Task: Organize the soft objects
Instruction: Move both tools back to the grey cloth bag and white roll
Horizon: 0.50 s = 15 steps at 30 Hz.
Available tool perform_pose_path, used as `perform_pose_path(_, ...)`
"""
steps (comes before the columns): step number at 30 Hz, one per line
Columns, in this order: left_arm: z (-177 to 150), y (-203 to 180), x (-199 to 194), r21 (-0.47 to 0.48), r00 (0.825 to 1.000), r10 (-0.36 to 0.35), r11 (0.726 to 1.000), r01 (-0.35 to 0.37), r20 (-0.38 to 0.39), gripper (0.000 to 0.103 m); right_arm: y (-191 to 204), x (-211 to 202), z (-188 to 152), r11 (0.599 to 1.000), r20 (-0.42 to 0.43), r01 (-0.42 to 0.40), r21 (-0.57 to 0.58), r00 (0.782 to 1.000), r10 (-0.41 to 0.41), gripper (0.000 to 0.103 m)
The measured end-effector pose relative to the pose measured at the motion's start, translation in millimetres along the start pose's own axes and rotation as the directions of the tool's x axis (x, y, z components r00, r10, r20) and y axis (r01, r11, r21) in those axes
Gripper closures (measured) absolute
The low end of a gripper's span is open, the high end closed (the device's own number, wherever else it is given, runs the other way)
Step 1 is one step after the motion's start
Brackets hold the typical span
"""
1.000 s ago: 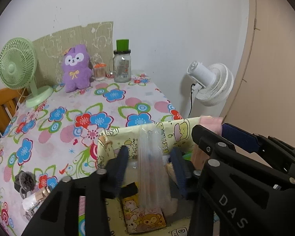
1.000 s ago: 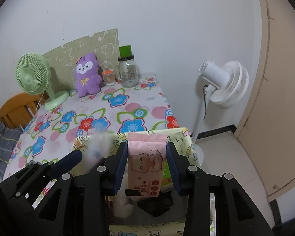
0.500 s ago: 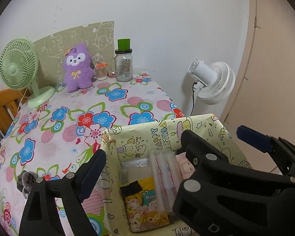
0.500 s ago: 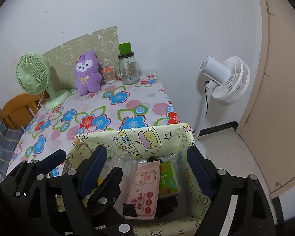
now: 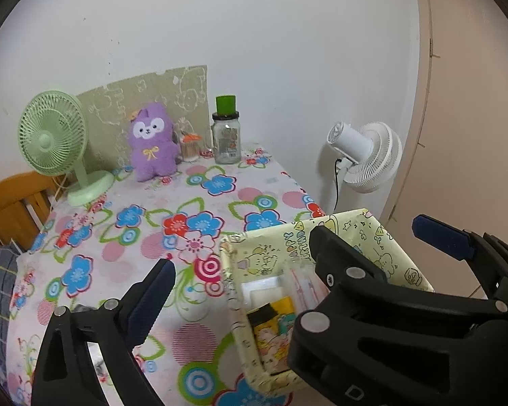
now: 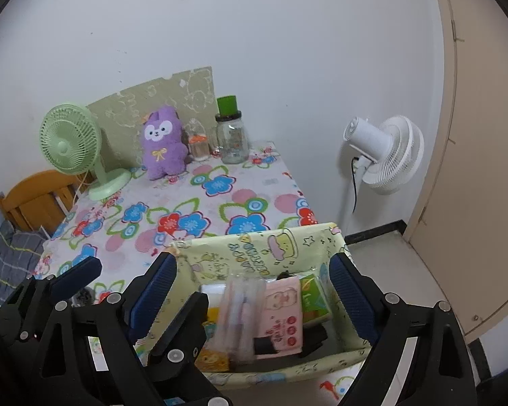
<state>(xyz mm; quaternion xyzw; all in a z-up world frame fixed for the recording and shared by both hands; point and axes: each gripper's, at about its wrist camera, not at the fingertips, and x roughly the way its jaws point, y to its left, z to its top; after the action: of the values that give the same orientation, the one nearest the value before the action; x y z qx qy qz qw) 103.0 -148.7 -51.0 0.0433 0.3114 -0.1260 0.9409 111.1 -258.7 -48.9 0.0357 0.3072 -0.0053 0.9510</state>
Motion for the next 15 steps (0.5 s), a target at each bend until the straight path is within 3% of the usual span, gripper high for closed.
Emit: perform_pose_path(15, -6.9, 33.2, -46.4, 0.013, 0.998, 0.028, 1.0, -0.028, 0.062, 0.0, 43.7, -41.5, -3.8, 1.0, 0.065, 0.016, -0.012, 0.998, -0.015, 0.003)
